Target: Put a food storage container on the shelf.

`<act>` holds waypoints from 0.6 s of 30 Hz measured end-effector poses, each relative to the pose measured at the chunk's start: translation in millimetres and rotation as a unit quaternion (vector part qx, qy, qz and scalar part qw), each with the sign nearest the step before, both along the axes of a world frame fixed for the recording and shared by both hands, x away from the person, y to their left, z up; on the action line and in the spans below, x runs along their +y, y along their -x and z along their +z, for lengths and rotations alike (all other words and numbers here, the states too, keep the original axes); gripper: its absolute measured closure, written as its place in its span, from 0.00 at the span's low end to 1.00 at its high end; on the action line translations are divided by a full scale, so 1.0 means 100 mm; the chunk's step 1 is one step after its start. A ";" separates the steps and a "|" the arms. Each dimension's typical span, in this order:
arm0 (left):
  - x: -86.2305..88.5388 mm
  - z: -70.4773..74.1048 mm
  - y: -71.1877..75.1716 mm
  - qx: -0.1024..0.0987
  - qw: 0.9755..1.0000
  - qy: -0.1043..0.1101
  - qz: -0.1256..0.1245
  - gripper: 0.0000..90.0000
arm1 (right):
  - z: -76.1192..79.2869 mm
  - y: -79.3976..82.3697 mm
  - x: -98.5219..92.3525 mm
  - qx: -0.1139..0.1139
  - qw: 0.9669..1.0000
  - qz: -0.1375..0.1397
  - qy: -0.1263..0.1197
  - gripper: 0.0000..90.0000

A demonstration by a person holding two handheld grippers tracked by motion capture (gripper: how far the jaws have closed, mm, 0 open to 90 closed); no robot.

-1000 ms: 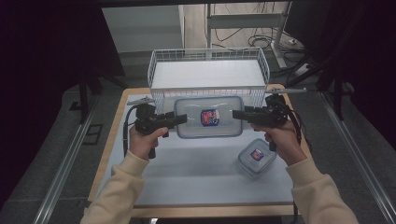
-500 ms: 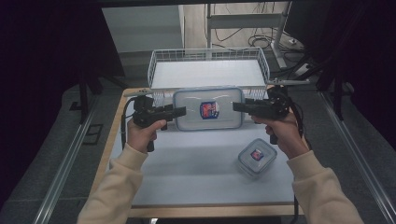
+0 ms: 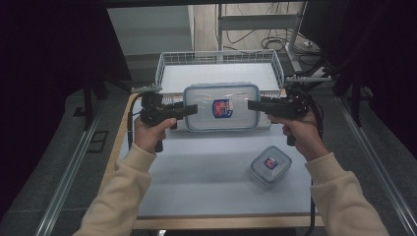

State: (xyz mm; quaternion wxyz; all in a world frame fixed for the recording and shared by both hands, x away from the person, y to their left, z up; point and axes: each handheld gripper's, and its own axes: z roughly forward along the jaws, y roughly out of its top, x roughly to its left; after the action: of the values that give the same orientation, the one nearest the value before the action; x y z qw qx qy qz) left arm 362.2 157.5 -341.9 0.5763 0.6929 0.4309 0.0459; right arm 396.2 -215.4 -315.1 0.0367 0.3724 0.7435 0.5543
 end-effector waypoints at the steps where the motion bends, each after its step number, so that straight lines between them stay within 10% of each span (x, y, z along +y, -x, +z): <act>1: 0.00 0.01 -0.01 -0.001 1.000 0.000 0.000 0.52 | 0.01 -0.01 0.00 0.001 1.000 0.000 0.000 0.52; 18: 0.02 0.24 -0.16 -0.014 1.000 0.001 0.002 0.52 | 0.27 -0.17 0.02 -0.008 1.000 -0.001 0.000 0.52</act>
State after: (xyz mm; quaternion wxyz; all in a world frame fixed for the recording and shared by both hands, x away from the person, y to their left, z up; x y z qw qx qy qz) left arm 378.6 159.6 -318.2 0.5826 0.6908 0.4245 0.0561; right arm 413.7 -213.7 -288.2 0.0431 0.3682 0.7427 0.5576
